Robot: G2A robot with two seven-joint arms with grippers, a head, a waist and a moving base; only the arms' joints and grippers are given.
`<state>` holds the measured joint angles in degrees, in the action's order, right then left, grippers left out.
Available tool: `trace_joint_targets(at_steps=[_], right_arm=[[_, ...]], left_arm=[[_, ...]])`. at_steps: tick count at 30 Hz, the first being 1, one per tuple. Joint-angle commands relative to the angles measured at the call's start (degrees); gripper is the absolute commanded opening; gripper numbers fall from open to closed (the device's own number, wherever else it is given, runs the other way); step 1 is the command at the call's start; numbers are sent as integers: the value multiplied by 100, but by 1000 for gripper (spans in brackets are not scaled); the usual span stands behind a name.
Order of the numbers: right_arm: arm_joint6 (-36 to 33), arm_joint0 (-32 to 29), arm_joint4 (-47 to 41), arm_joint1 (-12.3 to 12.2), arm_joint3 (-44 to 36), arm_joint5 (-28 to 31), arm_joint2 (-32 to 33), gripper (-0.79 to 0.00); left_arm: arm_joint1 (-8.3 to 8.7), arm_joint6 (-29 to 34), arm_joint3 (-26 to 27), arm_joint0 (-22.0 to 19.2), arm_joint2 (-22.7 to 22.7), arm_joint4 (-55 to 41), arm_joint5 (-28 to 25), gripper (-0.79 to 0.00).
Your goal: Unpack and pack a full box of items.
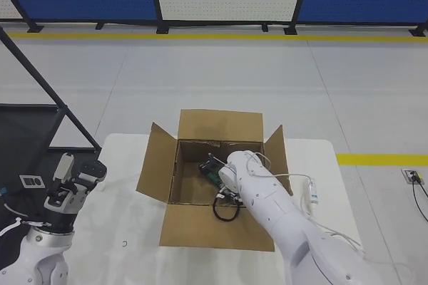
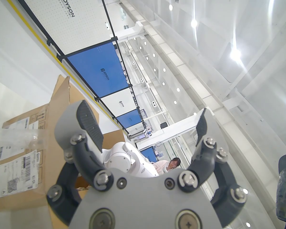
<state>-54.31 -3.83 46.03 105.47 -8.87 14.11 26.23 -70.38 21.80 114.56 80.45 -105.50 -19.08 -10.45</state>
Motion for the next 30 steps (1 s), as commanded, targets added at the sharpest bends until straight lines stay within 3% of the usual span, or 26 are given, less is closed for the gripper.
trace_joint_targets(at_steps=[1, 3, 4, 5, 9, 12, 19, 30], right_arm=[[8, 1, 9, -5, 0, 1, 12, -763], [20, 10, 17, -10, 1, -25, 26, -650], [23, 9, 24, -12, 0, -26, 31, -508], [29, 9, 27, -15, 2, -26, 38, -449], [40, 29, 28, -27, 4, 4, 72, -369], [44, 35, 16, -35, 7, 48, 101, -231], [48, 50, 30, -48, 5, 142, 148, -222], [54, 14, 56, -51, 19, 202, 179, -357]], left_arm=[[0, 1, 0, 0, 0, 0, 0, 0], [0, 1, 0, 0, 0, 0, 0, 0], [0, 1, 0, 0, 0, 0, 0, 0], [0, 1, 0, 0, 0, 0, 0, 0], [0, 1, 0, 0, 0, 0, 0, 0], [0, 1, 0, 0, 0, 0, 0, 0], [0, 1, 0, 0, 0, 0, 0, 0], [0, 1, 0, 0, 0, 0, 0, 0]])
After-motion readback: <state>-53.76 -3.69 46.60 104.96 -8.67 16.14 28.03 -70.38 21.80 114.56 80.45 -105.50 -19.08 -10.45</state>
